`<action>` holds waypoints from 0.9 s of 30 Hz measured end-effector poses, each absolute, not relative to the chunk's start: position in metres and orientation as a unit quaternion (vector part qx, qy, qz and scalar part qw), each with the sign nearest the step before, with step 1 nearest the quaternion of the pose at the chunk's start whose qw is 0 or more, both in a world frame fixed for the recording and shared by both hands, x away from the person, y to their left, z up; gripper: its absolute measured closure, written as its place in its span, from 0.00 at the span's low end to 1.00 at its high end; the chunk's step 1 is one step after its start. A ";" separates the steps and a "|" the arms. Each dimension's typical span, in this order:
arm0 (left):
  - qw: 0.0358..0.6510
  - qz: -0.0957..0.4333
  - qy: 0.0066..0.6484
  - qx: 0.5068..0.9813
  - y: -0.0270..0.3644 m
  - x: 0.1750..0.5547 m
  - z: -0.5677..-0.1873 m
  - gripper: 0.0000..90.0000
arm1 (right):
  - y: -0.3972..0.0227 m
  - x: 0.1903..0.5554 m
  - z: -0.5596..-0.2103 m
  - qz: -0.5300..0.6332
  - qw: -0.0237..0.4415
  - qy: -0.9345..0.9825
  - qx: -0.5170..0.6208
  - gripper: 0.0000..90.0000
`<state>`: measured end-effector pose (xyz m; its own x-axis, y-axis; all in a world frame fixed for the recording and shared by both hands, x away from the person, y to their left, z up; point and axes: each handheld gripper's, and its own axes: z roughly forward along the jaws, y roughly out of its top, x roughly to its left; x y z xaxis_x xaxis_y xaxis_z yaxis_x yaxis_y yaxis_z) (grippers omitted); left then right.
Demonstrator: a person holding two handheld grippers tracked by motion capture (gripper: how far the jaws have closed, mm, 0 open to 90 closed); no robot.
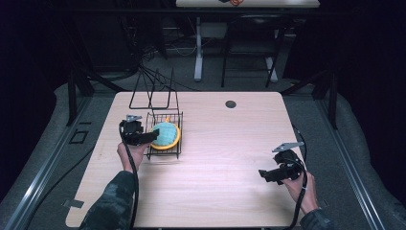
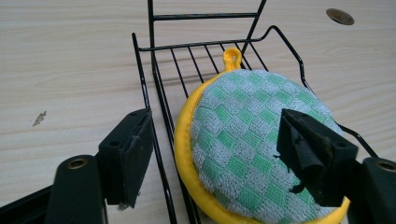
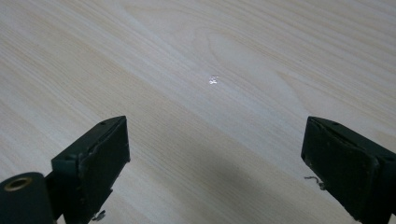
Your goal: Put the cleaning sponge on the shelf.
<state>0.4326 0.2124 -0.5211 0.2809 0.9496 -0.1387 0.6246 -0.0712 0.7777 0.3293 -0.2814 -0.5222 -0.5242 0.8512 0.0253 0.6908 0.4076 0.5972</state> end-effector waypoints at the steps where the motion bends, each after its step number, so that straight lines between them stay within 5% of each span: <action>1: 0.385 0.214 0.559 0.702 0.213 0.431 -0.520 0.27 | -0.282 0.329 -0.522 0.281 0.144 0.826 0.467 0.08; 27: 0.383 0.244 0.538 0.710 0.230 0.368 -0.492 0.09 | -0.280 0.328 -0.522 0.282 0.142 0.828 0.463 0.08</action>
